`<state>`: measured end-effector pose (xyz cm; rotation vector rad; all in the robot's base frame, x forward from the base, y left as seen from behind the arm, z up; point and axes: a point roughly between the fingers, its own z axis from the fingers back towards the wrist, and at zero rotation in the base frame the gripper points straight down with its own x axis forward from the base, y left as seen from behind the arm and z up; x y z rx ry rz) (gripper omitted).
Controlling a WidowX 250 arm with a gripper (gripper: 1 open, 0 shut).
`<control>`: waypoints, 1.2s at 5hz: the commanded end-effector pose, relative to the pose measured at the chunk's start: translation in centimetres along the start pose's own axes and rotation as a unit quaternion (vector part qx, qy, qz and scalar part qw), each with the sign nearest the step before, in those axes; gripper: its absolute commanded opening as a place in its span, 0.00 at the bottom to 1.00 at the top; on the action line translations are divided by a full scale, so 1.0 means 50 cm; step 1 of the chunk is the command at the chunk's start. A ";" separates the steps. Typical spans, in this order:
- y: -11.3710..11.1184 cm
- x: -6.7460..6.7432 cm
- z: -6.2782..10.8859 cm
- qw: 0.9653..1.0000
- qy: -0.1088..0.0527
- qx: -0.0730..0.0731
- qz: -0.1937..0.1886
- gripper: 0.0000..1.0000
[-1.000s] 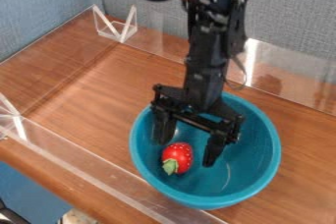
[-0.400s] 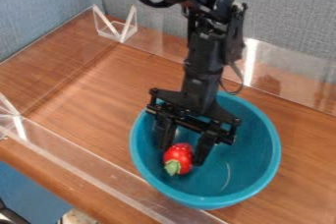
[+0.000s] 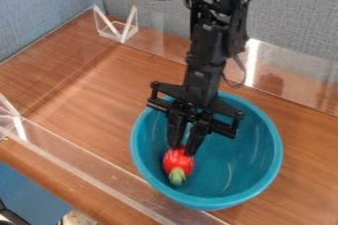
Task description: Remove the strawberry from inside the blue bowl and put it on the table
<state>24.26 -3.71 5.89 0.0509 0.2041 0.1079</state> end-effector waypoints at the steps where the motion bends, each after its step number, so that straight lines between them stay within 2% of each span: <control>1: -0.005 0.017 0.032 0.999 -0.035 -0.006 -0.002 0.00; 3: 0.005 -0.006 0.061 0.998 -0.044 -0.015 0.047 0.00; 4: 0.020 -0.002 0.052 0.996 -0.044 -0.020 0.074 0.00; 5: 0.033 0.006 0.031 0.994 -0.041 -0.022 0.098 1.00; 6: 0.038 0.011 0.006 0.995 -0.037 -0.017 0.094 1.00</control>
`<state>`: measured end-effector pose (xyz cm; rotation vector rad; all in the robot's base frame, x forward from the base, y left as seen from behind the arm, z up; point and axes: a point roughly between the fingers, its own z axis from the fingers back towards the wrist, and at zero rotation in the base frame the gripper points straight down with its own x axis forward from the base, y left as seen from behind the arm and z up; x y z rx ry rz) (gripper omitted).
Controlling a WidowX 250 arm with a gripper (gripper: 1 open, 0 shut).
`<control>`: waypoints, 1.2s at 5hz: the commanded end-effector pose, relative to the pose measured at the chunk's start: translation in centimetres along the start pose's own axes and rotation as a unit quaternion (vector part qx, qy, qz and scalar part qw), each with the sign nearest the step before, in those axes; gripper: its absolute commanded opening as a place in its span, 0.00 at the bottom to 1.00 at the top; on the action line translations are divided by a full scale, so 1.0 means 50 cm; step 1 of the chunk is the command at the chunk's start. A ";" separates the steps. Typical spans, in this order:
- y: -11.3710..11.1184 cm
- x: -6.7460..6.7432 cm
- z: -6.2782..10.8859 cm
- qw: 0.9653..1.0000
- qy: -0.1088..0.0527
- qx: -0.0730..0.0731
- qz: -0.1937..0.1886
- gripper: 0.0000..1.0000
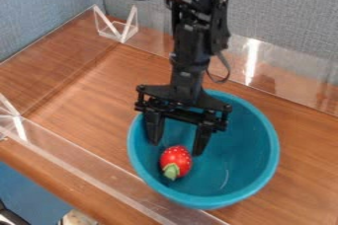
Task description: Remove the strawberry from inside the blue bowl and put it on the table
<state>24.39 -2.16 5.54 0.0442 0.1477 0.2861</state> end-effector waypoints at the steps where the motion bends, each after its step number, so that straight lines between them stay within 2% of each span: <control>1: 0.011 0.007 -0.014 1.000 -0.010 -0.001 0.003 1.00; 2: 0.003 0.013 -0.032 1.000 -0.008 0.003 0.025 1.00; 3: -0.007 0.016 -0.035 0.999 -0.011 0.002 0.042 0.00; 4: -0.019 0.019 -0.038 0.998 -0.014 0.001 0.053 0.00; 6: -0.038 0.033 -0.016 0.997 -0.038 -0.001 0.060 0.00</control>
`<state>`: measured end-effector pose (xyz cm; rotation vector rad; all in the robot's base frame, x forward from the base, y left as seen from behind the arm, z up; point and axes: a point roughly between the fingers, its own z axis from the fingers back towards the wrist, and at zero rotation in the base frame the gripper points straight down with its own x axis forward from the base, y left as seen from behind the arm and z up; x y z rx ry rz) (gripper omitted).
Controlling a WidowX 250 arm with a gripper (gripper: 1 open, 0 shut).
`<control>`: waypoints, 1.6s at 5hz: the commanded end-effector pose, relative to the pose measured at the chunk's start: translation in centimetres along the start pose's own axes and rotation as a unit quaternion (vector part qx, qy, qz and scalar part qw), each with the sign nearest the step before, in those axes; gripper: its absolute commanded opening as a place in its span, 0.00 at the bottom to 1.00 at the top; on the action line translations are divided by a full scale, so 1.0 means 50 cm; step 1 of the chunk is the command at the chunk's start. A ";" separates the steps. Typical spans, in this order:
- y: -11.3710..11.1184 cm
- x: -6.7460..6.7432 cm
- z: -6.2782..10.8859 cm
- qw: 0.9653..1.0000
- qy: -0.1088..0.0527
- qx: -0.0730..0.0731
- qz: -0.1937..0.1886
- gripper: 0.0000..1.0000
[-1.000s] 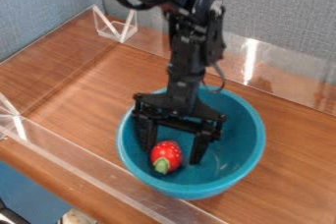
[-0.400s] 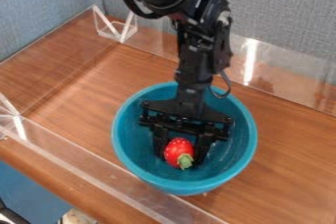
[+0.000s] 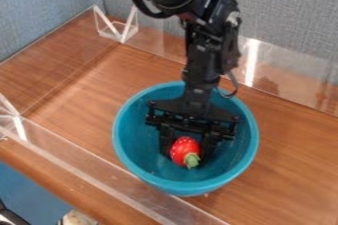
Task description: Remove the strawberry from inside the blue bowl and put it on the table
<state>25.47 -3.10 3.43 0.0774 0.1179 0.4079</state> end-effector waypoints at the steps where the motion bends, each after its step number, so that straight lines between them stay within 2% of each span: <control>1: -0.020 0.018 0.033 0.999 -0.033 -0.013 0.004 0.00; 3: -0.025 0.012 0.108 0.998 -0.057 -0.015 0.002 0.00; 4: -0.006 0.010 0.138 0.997 -0.074 -0.016 -0.002 0.00; 5: 0.017 0.014 0.164 0.996 -0.089 -0.020 -0.004 1.00; 6: 0.015 0.002 0.131 0.996 -0.078 -0.017 0.044 1.00; 7: 0.018 -0.014 0.104 0.993 -0.069 -0.013 0.091 1.00; 8: 0.012 -0.012 0.078 0.993 -0.064 -0.009 0.098 1.00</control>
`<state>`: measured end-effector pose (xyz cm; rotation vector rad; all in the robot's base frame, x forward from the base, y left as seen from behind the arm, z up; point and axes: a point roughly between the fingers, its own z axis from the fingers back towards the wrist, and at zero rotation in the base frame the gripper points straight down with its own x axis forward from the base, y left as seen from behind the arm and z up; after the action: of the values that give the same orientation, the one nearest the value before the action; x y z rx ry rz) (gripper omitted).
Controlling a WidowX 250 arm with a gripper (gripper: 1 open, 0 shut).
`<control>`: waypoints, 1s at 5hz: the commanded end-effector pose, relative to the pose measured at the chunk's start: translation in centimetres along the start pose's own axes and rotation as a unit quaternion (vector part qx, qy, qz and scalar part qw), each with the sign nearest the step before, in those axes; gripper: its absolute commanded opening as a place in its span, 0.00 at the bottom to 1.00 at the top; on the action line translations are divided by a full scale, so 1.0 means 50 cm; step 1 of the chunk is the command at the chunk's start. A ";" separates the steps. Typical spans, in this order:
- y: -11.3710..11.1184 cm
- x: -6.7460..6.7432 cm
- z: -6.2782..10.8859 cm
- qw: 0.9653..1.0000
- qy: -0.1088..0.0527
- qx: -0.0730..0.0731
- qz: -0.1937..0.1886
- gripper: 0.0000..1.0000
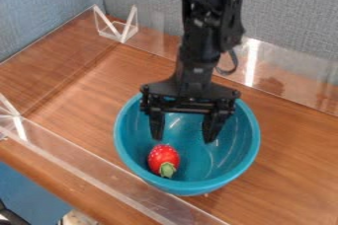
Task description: Remove the strawberry from inside the blue bowl and put it on the table
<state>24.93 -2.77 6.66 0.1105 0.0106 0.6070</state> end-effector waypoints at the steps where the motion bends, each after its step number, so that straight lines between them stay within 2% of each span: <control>1: -0.010 0.004 -0.004 1.000 -0.007 -0.006 0.003 1.00; 2: -0.011 -0.014 -0.029 1.000 -0.004 -0.002 -0.008 1.00; 3: -0.012 -0.033 -0.050 1.000 -0.002 0.000 -0.018 0.00; 4: -0.008 -0.048 -0.048 0.999 -0.009 -0.003 -0.033 0.00; 5: 0.008 -0.052 -0.014 0.999 -0.019 -0.010 -0.044 0.00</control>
<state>22.26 -3.84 5.00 0.1174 0.0099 0.5152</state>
